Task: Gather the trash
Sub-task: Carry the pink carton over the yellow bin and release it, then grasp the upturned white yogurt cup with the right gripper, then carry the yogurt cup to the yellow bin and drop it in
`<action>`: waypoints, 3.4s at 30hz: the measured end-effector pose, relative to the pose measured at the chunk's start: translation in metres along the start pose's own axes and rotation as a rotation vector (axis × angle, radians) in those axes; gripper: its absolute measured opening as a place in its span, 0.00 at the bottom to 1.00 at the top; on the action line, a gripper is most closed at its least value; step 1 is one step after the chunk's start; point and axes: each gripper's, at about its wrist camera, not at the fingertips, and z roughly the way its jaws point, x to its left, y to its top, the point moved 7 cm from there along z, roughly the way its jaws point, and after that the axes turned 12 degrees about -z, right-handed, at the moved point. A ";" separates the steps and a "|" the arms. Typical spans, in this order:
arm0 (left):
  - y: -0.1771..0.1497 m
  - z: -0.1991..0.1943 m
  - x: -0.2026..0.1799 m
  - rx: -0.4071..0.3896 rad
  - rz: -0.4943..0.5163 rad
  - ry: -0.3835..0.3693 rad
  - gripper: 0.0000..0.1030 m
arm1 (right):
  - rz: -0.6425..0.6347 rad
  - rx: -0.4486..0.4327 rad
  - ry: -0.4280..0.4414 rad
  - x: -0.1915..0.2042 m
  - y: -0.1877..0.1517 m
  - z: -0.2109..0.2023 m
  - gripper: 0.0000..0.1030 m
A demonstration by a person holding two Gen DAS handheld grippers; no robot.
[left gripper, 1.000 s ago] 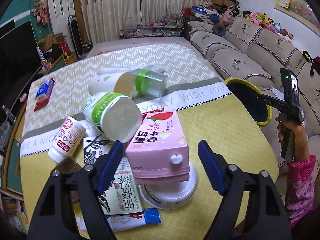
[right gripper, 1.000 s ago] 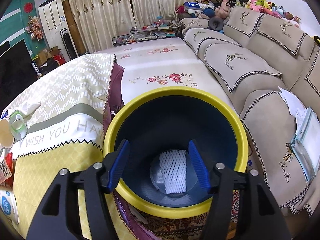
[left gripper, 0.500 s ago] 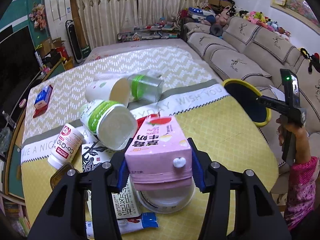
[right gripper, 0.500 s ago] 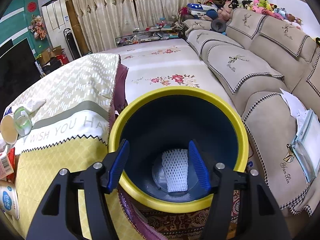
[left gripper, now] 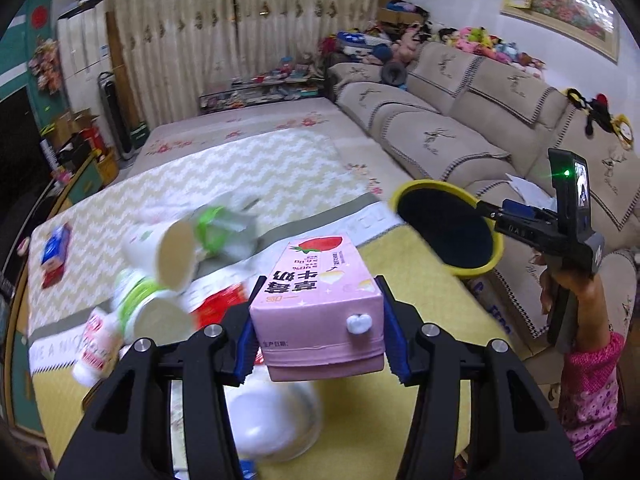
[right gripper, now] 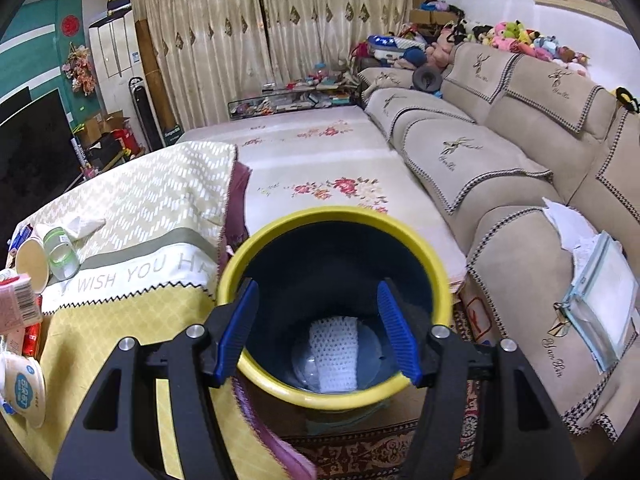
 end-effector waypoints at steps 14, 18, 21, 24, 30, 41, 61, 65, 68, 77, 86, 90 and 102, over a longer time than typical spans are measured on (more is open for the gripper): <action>0.030 0.114 -0.168 0.116 0.152 -0.165 0.50 | 0.107 0.034 -0.098 -0.083 -0.043 -0.010 0.57; 0.023 0.163 -0.198 0.188 0.185 -0.140 0.50 | 0.133 0.035 -0.107 -0.099 -0.051 -0.011 0.58; 0.015 0.191 -0.207 0.233 0.184 -0.102 0.50 | 0.148 0.037 -0.112 -0.108 -0.058 -0.013 0.58; 0.009 0.216 -0.210 0.274 0.189 -0.078 0.50 | 0.164 0.050 -0.116 -0.115 -0.066 -0.013 0.58; 0.005 0.215 -0.204 0.252 0.175 -0.075 0.68 | 0.172 0.063 -0.114 -0.115 -0.073 -0.012 0.58; 0.020 0.089 -0.129 0.078 0.077 -0.104 0.81 | 0.113 0.054 -0.059 -0.071 -0.065 -0.017 0.63; -0.031 -0.117 0.157 -0.208 -0.234 0.245 0.94 | -0.278 -0.023 0.455 0.210 -0.035 -0.080 0.63; -0.036 -0.118 0.166 -0.215 -0.251 0.246 0.94 | -0.397 -0.036 0.546 0.268 -0.039 -0.105 0.68; -0.040 -0.120 0.169 -0.223 -0.272 0.246 0.95 | -0.448 -0.014 0.579 0.297 -0.049 -0.107 0.68; -0.051 -0.127 0.177 -0.234 -0.301 0.266 0.95 | -0.516 0.034 0.575 0.338 -0.062 -0.087 0.69; -0.055 -0.122 0.186 -0.224 -0.322 0.261 0.95 | -0.531 0.062 0.561 0.348 -0.067 -0.064 0.75; -0.057 -0.119 0.188 -0.216 -0.330 0.260 0.95 | -0.527 0.063 0.572 0.350 -0.069 -0.057 0.76; -0.054 -0.111 0.184 -0.205 -0.320 0.263 0.95 | -0.472 0.020 0.622 0.329 -0.054 -0.080 0.75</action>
